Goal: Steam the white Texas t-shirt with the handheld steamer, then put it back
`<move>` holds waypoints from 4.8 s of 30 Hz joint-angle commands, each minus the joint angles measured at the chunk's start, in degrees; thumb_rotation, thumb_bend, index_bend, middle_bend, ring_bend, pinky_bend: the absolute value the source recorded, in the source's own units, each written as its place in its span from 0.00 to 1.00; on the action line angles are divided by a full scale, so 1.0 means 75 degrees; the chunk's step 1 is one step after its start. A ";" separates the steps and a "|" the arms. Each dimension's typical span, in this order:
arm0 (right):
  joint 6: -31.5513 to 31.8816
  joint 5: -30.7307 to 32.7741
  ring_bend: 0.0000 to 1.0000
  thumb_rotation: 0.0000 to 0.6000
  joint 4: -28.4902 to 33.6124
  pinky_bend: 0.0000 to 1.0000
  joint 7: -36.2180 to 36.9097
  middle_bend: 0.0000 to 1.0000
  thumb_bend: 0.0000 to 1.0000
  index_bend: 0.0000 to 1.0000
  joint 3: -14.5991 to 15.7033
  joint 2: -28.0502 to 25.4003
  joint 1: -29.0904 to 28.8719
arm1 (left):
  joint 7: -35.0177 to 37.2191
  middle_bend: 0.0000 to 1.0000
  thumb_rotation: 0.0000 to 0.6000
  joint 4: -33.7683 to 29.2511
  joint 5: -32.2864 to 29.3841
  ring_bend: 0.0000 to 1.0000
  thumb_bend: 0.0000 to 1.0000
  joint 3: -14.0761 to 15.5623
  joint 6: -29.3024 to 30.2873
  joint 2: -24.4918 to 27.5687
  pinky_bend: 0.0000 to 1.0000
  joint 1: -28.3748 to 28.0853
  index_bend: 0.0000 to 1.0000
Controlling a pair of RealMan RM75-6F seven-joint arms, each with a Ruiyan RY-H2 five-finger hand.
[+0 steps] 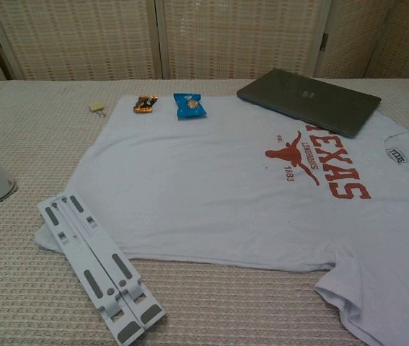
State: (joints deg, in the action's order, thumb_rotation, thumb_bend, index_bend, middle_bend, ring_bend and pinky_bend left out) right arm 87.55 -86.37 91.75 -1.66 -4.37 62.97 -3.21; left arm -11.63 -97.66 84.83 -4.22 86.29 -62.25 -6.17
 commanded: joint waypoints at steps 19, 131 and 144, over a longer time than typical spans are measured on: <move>0.0388 -0.0056 0.02 1.00 0.0118 0.11 0.0033 0.10 0.00 0.00 -0.0151 -0.0359 0.0128 | 0.0104 0.25 1.00 0.0389 -0.0863 0.18 0.09 -0.0526 -0.1154 -0.0504 0.18 -0.0848 0.19; -0.4080 -0.1672 0.00 0.67 -0.1808 0.00 0.1877 0.02 0.98 0.00 0.1431 0.2129 -0.3073 | 0.0939 1.00 1.00 0.7155 -0.1784 0.87 0.34 -0.1830 -0.4772 -0.6671 0.73 -0.6504 0.93; -0.4091 -0.1484 0.00 0.67 -0.1896 0.00 0.1824 0.02 0.98 0.00 0.1552 0.2177 -0.3158 | 0.1466 1.00 1.00 0.9124 -0.2078 0.87 0.34 -0.1960 -0.4983 -0.7198 0.73 -0.6605 0.93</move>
State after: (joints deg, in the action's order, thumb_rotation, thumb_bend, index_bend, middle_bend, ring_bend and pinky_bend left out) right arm 56.89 -97.52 77.51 12.05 7.27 79.31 -26.87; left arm -1.68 -30.74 69.45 -18.88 49.11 -115.84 -55.81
